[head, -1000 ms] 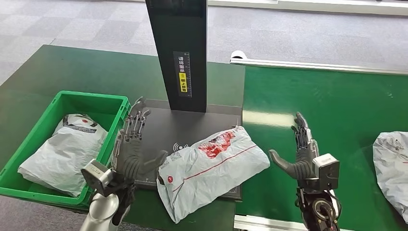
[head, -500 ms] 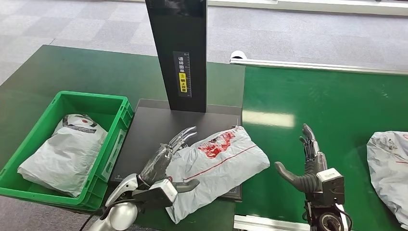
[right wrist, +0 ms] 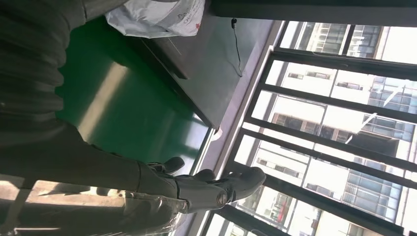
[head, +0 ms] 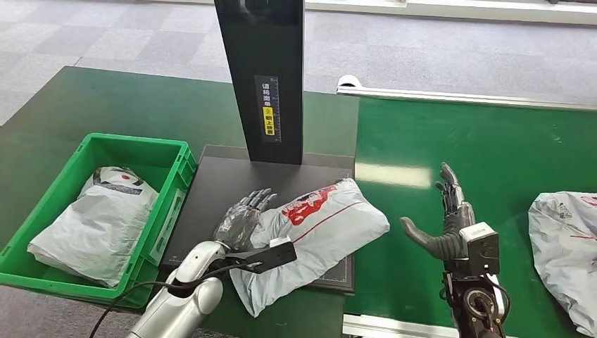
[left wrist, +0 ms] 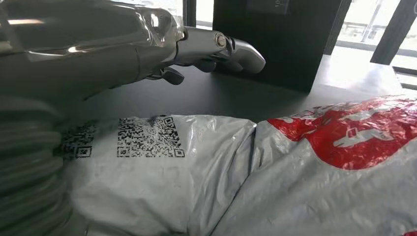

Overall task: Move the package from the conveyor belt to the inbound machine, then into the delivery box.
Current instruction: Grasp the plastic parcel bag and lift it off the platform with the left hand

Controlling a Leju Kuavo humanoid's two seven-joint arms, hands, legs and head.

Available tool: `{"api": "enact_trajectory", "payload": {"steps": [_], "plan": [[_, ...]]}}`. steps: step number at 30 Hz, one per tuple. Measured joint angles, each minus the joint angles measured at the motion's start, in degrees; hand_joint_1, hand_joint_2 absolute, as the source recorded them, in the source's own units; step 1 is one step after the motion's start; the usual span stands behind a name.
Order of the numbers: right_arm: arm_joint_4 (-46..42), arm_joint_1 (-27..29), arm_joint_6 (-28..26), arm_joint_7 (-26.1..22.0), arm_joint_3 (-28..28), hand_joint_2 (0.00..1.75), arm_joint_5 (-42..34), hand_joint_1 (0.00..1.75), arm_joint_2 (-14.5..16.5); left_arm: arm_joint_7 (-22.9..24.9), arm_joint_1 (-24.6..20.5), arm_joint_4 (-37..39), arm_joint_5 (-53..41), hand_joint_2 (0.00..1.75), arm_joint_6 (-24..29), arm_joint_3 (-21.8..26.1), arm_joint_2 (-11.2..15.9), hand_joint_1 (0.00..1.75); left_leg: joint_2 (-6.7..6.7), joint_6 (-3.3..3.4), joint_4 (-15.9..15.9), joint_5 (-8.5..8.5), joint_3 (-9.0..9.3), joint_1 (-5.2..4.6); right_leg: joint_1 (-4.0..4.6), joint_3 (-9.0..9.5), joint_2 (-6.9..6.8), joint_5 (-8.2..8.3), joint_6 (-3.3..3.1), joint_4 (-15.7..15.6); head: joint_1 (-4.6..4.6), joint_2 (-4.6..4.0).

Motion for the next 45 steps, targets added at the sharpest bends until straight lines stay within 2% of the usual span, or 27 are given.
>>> {"api": "enact_trajectory", "payload": {"steps": [2, 6, 26, 30, 37, 45], "plan": [[1.8, -1.8, 0.0, -0.1, 0.5, 1.75, 0.2, 0.00, 0.1, 0.6, -2.0, 3.9, -1.8, 1.75, -1.5, 0.4, -0.9, 0.00, -0.05, 0.01, 0.0, -0.01, 0.13, 0.00, 0.00, 0.20, -0.07, -0.02, 0.00, 0.0, 0.00, 0.00], [2.9, -2.6, 0.0, -0.1, 0.7, 1.75, 0.2, 0.00, 0.2, 0.6, -3.2, 5.9, -2.0, 1.75, -1.7, 0.6, -1.4, 0.00, -0.07, 0.03, 0.0, 0.00, 0.33, 0.00, 0.00, 0.49, -0.11, -0.02, -0.01, 0.0, 0.01, 0.00], [4.6, -3.1, -0.1, -0.2, 1.1, 1.75, 0.2, 0.00, 0.4, 0.6, -3.9, 7.5, -2.0, 1.75, -1.7, 1.0, -2.0, 0.03, -0.11, 0.05, 0.0, 0.07, 0.52, -0.01, 0.00, 0.67, -0.14, 0.01, 0.00, 0.0, 0.01, 0.00], [4.6, -3.1, -0.1, -0.2, 1.1, 1.75, 0.5, 0.00, 0.5, -0.6, -3.6, 7.2, -1.8, 1.75, -1.8, 1.3, -2.1, 1.72, -0.10, 0.05, 0.0, 0.07, 0.52, -0.01, 0.00, 0.66, -0.14, 0.02, 0.00, 0.0, 0.01, 0.01], [4.5, -3.1, 0.0, 0.0, 1.1, 1.75, 0.9, 0.00, 0.7, -7.2, -1.3, 4.6, 2.0, 1.75, -0.3, 3.0, -2.1, 1.75, -0.07, 0.03, 0.0, 0.09, 0.37, 0.00, 0.00, 0.43, -0.13, 0.04, 0.01, 0.0, 0.01, 0.01], [4.6, -4.0, 0.0, 0.0, 1.1, 1.75, 0.7, 0.00, 0.8, -12.6, 1.2, -1.4, 11.5, 1.75, 6.1, 6.9, -2.0, 1.75, -0.06, 0.02, 0.0, 0.09, 0.07, 0.00, 0.00, 0.11, -0.09, 0.02, 0.01, 0.0, -0.01, 0.00]]}}
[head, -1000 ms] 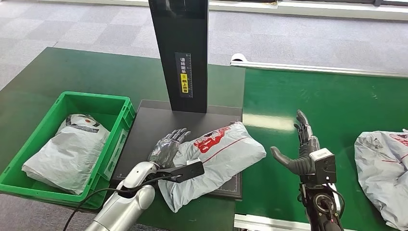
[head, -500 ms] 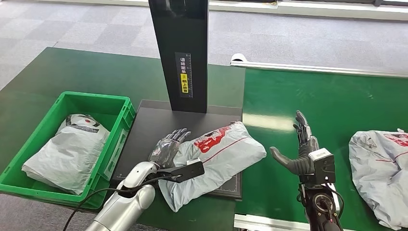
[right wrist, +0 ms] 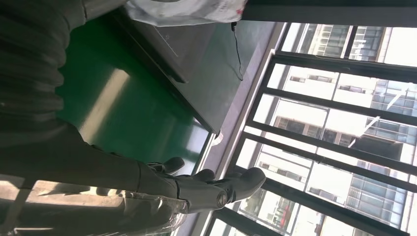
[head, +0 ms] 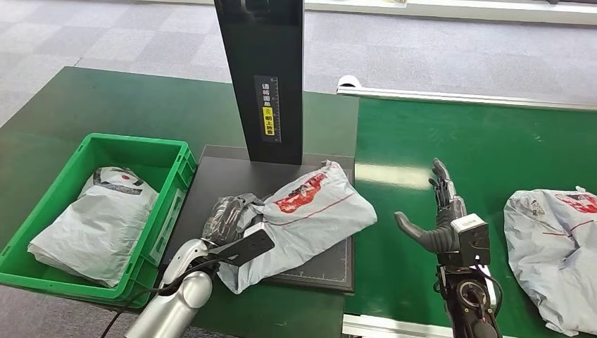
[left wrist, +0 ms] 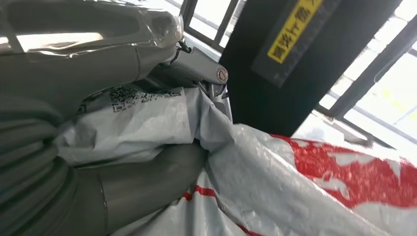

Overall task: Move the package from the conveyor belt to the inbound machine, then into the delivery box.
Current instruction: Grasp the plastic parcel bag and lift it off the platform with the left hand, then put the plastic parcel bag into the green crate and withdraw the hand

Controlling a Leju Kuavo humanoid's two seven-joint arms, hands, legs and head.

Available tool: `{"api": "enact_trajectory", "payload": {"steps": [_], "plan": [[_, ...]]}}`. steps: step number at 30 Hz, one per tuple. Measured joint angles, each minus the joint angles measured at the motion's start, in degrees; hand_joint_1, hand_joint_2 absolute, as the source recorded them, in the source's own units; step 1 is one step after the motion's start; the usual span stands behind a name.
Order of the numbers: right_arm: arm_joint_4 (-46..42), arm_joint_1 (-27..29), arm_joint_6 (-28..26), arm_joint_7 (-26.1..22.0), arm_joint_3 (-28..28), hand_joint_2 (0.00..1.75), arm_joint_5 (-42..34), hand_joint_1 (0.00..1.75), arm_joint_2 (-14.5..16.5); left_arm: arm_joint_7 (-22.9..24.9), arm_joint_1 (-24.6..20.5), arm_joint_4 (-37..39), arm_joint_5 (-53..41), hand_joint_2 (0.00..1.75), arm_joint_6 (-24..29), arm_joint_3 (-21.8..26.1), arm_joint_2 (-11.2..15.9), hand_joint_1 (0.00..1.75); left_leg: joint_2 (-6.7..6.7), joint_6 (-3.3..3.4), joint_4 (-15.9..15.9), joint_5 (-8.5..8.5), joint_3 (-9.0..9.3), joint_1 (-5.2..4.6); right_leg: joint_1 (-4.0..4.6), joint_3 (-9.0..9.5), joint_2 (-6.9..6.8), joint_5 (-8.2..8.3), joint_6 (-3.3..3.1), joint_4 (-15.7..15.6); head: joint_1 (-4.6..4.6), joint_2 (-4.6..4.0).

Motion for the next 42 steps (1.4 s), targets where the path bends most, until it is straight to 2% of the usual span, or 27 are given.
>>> {"api": "enact_trajectory", "payload": {"steps": [20, 23, 27, 32, 34, 39, 42], "plan": [[0.0, -0.5, 0.0, 0.0, 0.0, 1.75, -0.6, 0.00, -0.2, -0.4, 2.5, -3.3, 1.8, 1.75, -0.3, 2.1, 0.0, 1.75, 0.03, 0.00, 0.0, -0.01, -0.06, 0.00, 0.00, -0.08, 0.00, 0.00, 0.00, 0.0, 0.01, -0.01], [0.0, -0.4, 0.0, 0.0, 0.0, 1.75, -0.6, 0.00, -0.2, -5.1, 3.0, -4.7, 5.8, 1.75, 2.8, 2.7, -0.1, 1.75, 0.03, 0.00, 0.0, -0.01, -0.08, 0.00, 0.00, -0.10, 0.01, 0.00, 0.00, 0.0, 0.01, 0.00], [-0.1, 0.2, -0.2, 0.0, 0.0, 1.75, -0.8, 0.00, -0.2, -12.5, 3.8, -9.9, 10.6, 1.75, 12.3, 5.0, -0.1, 1.75, 0.02, 0.00, 0.0, -0.01, -0.11, 0.00, 0.00, -0.12, 0.01, 0.00, 0.00, 0.0, 0.01, 0.02], [-1.1, 2.1, -0.9, -0.1, 0.0, 1.75, -1.4, 0.00, -0.4, -19.2, 5.0, -16.8, 11.3, 1.75, 25.1, 9.9, 0.6, 1.75, 0.03, -0.01, 0.0, -0.02, -0.12, 0.02, 0.02, -0.13, 0.01, -0.01, -0.01, 0.0, 0.01, 0.01], [-2.5, 3.6, -1.3, -0.1, -0.1, 1.75, -1.6, 0.00, -0.4, -20.6, 5.7, -19.3, 9.1, 1.75, 28.4, 12.9, 0.9, 1.75, 0.03, -0.01, 0.0, -0.02, -0.12, 0.02, 0.02, -0.14, 0.01, -0.02, -0.02, 0.0, 0.01, 0.00], [-7.0, 8.0, -1.9, 0.4, -1.1, 1.75, -1.0, 0.00, -0.3, -21.0, 7.2, -23.9, -2.2, 1.75, 29.8, 23.8, 1.0, 1.75, 0.05, -0.02, 0.0, -0.02, -0.17, 0.02, 0.02, -0.17, 0.01, -0.04, -0.02, 0.0, 0.03, 0.01], [-9.4, 10.1, -2.1, 0.9, -2.0, 1.75, -0.8, 0.00, -0.3, -21.5, 7.8, -26.6, -6.6, 1.75, 29.9, 32.0, 1.0, 1.75, 0.07, -0.02, 0.0, -0.02, -0.17, 0.02, 0.02, -0.18, 0.05, -0.04, -0.03, 0.0, 0.02, 0.01]]}}
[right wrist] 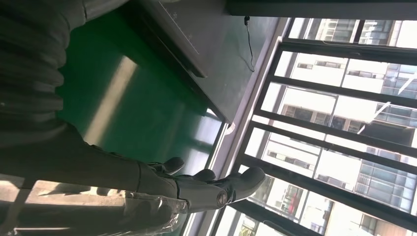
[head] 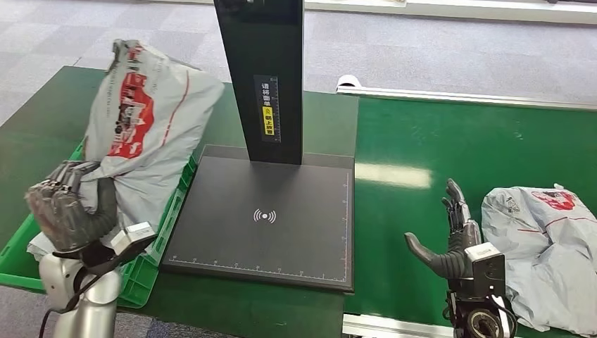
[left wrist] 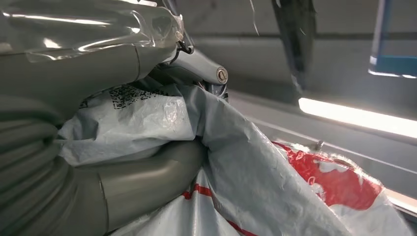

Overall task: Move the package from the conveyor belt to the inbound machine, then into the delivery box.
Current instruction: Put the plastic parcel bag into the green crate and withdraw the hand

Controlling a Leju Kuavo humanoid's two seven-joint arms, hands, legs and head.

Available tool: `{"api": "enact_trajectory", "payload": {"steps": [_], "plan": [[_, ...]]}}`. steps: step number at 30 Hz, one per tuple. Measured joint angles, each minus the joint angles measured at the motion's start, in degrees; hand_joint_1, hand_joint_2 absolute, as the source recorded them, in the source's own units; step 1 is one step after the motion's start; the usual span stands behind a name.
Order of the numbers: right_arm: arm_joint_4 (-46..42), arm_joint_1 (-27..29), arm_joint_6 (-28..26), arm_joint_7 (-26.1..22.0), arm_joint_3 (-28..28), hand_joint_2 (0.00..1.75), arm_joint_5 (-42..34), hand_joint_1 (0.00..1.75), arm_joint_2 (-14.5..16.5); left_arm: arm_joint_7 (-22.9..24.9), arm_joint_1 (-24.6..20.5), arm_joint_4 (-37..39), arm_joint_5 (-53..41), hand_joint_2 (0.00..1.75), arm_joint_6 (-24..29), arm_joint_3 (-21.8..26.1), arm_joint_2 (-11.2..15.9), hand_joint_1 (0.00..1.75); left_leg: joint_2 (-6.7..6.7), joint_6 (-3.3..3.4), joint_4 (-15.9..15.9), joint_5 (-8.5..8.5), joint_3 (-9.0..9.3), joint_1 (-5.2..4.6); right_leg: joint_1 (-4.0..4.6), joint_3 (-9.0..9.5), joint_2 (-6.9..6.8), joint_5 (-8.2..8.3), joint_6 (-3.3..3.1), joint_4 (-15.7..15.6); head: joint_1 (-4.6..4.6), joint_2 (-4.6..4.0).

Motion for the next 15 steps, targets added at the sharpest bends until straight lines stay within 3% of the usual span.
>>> {"api": "enact_trajectory", "payload": {"steps": [6, 15], "plan": [[-2.9, 2.2, 0.1, 0.3, -1.3, 1.75, 0.0, 0.00, 0.0, 0.0, 0.9, -2.3, -3.2, 1.75, 0.1, 12.4, 0.1, 1.75, 0.00, 0.00, 0.0, 0.00, 0.00, 0.00, 0.00, -0.03, 0.01, 0.00, 0.00, 0.0, -0.01, 0.00], [-4.1, 2.8, 0.1, 0.6, -1.8, 1.75, 0.1, 0.00, 0.0, 0.5, 1.2, -3.1, -3.8, 1.75, 0.1, 16.8, 0.1, 1.75, 0.01, 0.00, 0.0, 0.00, 0.01, -0.01, -0.01, -0.02, 0.01, 0.00, 0.00, 0.0, 0.00, -0.01]]}}
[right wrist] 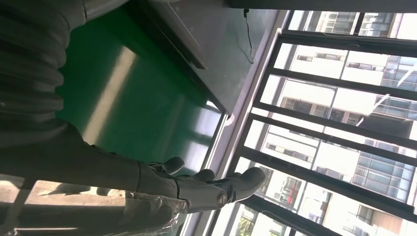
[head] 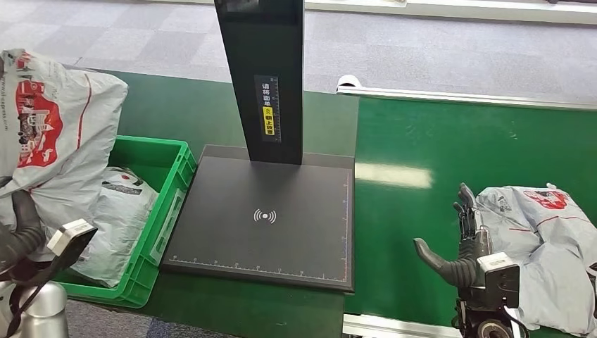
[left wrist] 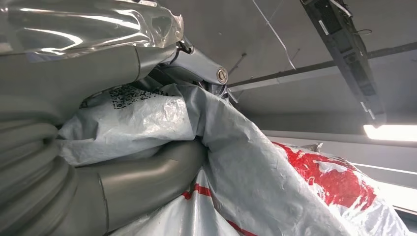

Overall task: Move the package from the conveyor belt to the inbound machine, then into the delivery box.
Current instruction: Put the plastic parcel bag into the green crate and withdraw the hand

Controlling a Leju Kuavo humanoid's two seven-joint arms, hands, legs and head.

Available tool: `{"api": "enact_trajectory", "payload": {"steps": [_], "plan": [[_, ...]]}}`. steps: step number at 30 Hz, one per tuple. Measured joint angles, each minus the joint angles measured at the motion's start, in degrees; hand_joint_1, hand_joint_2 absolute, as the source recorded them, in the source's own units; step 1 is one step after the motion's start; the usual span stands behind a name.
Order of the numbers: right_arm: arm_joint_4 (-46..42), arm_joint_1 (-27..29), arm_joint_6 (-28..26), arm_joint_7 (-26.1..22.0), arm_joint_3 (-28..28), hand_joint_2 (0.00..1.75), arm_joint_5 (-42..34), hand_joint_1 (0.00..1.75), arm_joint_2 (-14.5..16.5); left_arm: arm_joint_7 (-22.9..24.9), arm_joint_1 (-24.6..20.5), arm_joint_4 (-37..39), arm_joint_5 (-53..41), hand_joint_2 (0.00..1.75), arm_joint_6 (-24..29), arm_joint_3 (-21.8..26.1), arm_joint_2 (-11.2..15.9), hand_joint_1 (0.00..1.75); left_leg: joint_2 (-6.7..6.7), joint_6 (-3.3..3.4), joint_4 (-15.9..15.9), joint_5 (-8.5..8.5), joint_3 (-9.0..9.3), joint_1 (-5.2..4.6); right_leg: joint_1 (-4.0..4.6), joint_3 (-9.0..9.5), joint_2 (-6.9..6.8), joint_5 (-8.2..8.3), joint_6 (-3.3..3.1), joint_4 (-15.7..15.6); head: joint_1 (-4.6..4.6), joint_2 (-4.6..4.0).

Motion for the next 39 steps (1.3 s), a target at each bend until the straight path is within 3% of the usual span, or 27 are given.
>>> {"api": "enact_trajectory", "payload": {"steps": [2, 4, 7, 9, 11, 13, 17, 18, 23, 27, 31, 39], "plan": [[-0.3, 0.2, 0.0, 0.2, -0.1, 1.75, 0.1, 0.00, 0.0, 4.0, 0.0, 0.1, -3.2, 1.75, -0.2, 0.3, 0.1, 1.75, 0.00, 0.00, 0.0, 0.00, 0.00, 0.00, 0.00, -0.01, 0.00, 0.00, 0.00, 0.0, 0.01, -0.01], [-1.0, 0.8, 0.1, 0.5, -0.4, 1.75, 0.6, 0.00, 0.2, 14.7, 0.3, 0.8, -8.1, 1.75, -3.1, 0.4, 1.0, 1.75, 0.00, -0.02, 0.0, -0.02, 0.01, 0.01, 0.01, -0.01, 0.02, 0.00, -0.01, 0.0, 0.01, -0.01], [-2.3, 1.9, 1.4, 0.9, -1.6, 1.75, 1.7, 0.00, 0.5, 32.3, 1.4, 4.0, -13.8, 1.75, -13.2, 0.0, 4.3, 1.75, 0.03, -0.06, 0.0, -0.05, 0.02, 0.04, 0.04, -0.04, 0.07, -0.02, -0.02, 0.0, -0.02, 0.00], [-2.5, 2.2, 2.4, 1.0, -2.4, 1.75, 2.4, 0.00, 0.7, 37.0, 2.7, 6.5, -16.1, 1.75, -18.6, -0.5, 6.1, 1.74, 0.03, -0.06, 0.0, -0.05, 0.00, 0.07, 0.07, -0.07, 0.08, -0.03, -0.04, 0.0, -0.01, -0.01], [-2.5, 2.1, 3.1, 1.0, -3.0, 1.75, 3.1, 0.00, 0.9, 38.1, 3.6, 8.7, -17.1, 1.75, -22.5, -1.3, 7.4, 1.61, 0.03, -0.06, 0.0, -0.05, 0.00, 0.07, 0.07, -0.06, 0.06, -0.04, -0.04, 0.0, 0.01, 0.00], [-2.5, 1.9, 3.6, 1.0, -3.6, 1.75, 3.7, 0.00, 1.4, 38.0, 4.1, 10.4, -17.2, 1.75, -25.0, -2.4, 8.4, 1.38, 0.02, -0.06, 0.0, -0.05, -0.01, 0.05, 0.05, -0.03, 0.05, -0.04, -0.04, 0.0, 0.02, 0.02], [-2.6, 1.9, 4.1, 1.0, -4.0, 1.75, 4.6, 0.00, 2.2, 36.6, 4.3, 11.7, -15.5, 1.75, -26.3, -4.8, 9.6, 0.07, -0.01, -0.06, 0.0, -0.05, 0.01, 0.00, 0.00, 0.01, 0.02, -0.03, -0.03, 0.0, 0.01, 0.00], [-2.7, 1.9, 4.1, 1.0, -4.1, 1.75, 4.7, 0.00, 2.5, 36.5, 4.3, 11.8, -14.8, 1.75, -26.3, -5.3, 9.7, 0.00, 0.00, -0.06, 0.0, -0.05, 0.02, -0.01, -0.01, 0.01, 0.02, -0.03, -0.02, 0.0, 0.00, 0.00], [-3.4, 2.0, 4.2, 1.0, -4.5, 1.75, 5.0, 0.00, 3.3, 34.4, 4.1, 12.6, -10.6, 1.75, -22.3, -7.2, 10.0, 0.00, -0.01, -0.06, 0.0, -0.04, 0.05, 0.00, 0.00, 0.00, 0.02, -0.03, -0.03, 0.0, 0.00, 0.01], [-4.0, 2.4, 4.2, 1.0, -4.7, 1.75, 4.9, 0.00, 3.6, 22.9, 3.4, 11.9, 4.6, 1.75, -13.1, -8.4, 9.8, 0.00, 0.01, -0.06, 0.0, -0.04, 0.05, 0.02, 0.02, -0.01, 0.05, -0.03, -0.03, 0.0, 0.01, 0.00], [-4.2, 2.5, 3.8, 0.9, -4.7, 1.75, 4.3, 0.00, 3.6, 12.9, 3.0, 9.0, 17.4, 1.75, -10.7, -9.8, 9.1, 0.00, 0.01, -0.06, 0.0, -0.05, 0.04, 0.01, 0.01, -0.02, 0.05, -0.03, -0.03, 0.0, 0.02, 0.00], [-4.2, 2.5, 3.4, 0.6, -4.7, 1.75, 3.7, 0.00, 3.6, 9.5, 2.2, 6.3, 20.0, 1.75, -7.9, -11.8, 8.0, 0.00, 0.01, -0.06, 0.0, -0.05, 0.04, 0.01, 0.01, -0.02, 0.05, -0.02, -0.03, 0.0, -0.01, 0.00]]}}
